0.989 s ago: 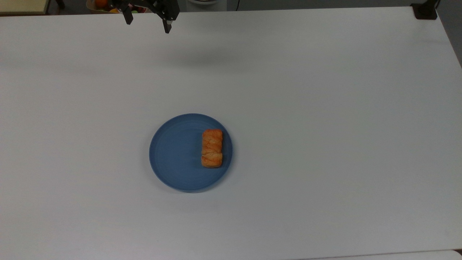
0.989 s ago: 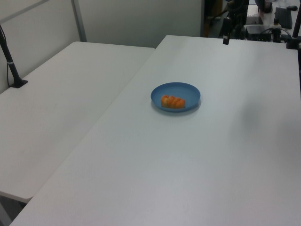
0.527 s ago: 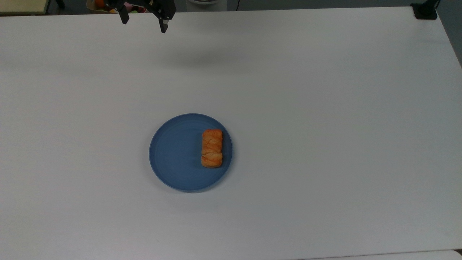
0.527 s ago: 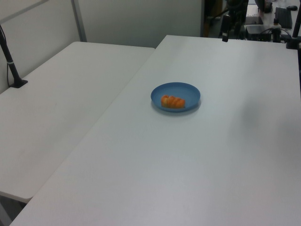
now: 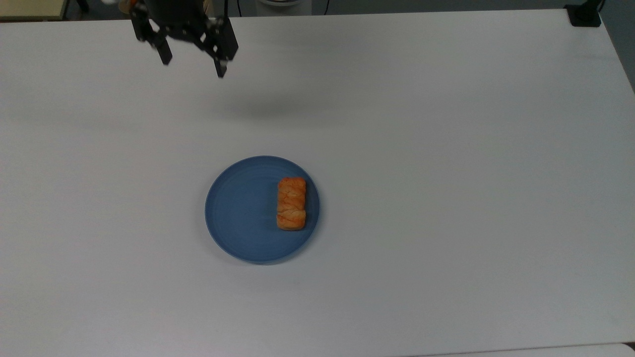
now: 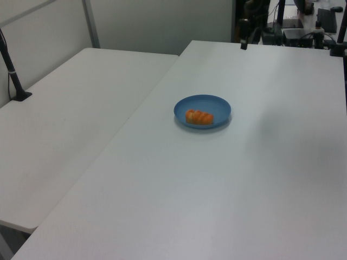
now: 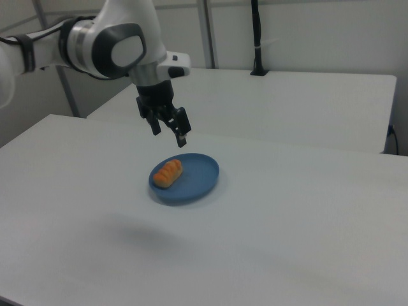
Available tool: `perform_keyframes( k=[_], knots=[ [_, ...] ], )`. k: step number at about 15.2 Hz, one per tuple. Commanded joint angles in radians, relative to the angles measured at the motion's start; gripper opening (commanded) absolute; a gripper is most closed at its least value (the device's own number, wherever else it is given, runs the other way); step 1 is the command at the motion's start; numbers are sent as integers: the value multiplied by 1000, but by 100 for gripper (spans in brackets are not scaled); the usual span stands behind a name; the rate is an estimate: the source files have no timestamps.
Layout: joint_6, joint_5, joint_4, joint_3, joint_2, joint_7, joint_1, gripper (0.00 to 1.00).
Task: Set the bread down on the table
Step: 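Lower the open gripper over the orange bread roll on the plate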
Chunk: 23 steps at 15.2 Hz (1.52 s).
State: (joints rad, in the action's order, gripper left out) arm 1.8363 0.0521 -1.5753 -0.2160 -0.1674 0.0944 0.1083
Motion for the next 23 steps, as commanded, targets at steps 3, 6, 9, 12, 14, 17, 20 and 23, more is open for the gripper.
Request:
perform_keyframes(
  k=[3,6,9,12,14,17,20,23],
  knots=[
    [24,38,176,30,-265,-12,28,100],
    [170,40,176,76,-349,65,40,100],
    [297,41,176,84,-420,108,74,100],
    [395,31,175,86,-483,148,119,100],
    [414,31,170,89,-491,146,125,100],
    [417,29,170,89,-495,150,125,100],
    [417,11,169,92,-500,148,126,45],
    [417,-15,167,93,-501,148,126,0]
  ],
)
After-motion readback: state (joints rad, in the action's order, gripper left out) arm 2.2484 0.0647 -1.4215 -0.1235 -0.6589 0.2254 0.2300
